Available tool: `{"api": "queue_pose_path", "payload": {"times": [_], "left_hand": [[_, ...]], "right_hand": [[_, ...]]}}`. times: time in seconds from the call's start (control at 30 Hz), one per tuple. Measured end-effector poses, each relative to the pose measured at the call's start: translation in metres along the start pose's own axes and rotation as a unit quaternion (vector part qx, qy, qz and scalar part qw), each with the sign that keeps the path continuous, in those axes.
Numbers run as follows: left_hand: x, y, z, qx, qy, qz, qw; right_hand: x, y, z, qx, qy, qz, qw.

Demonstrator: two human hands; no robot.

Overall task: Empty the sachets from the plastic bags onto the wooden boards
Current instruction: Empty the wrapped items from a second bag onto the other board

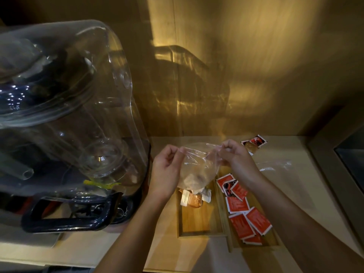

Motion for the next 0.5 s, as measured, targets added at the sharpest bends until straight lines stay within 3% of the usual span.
{"api": "queue_pose_path", "payload": {"times": [0.3,0.5], "left_hand": [[-0.011,-0.018,0.004,0.014,0.021,-0.013,1.0],[-0.025,-0.052,0.01,0.073,0.012,0.009,0.997]], "right_hand": [[0.015,0.021,-0.01,-0.021,0.021,-0.01,1.0],[0.026,0.063,-0.02,-0.103,0.04,-0.06,0.992]]}}
Point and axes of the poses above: each hand's wrist, its own z-axis towards the middle knuckle, its own y-axis out of the back of the hand, x = y × z, the point moved 1 cm from there along z, towards the middle knuckle, and after that the axes turned 7 degrees about z, right-handed, at the moved point
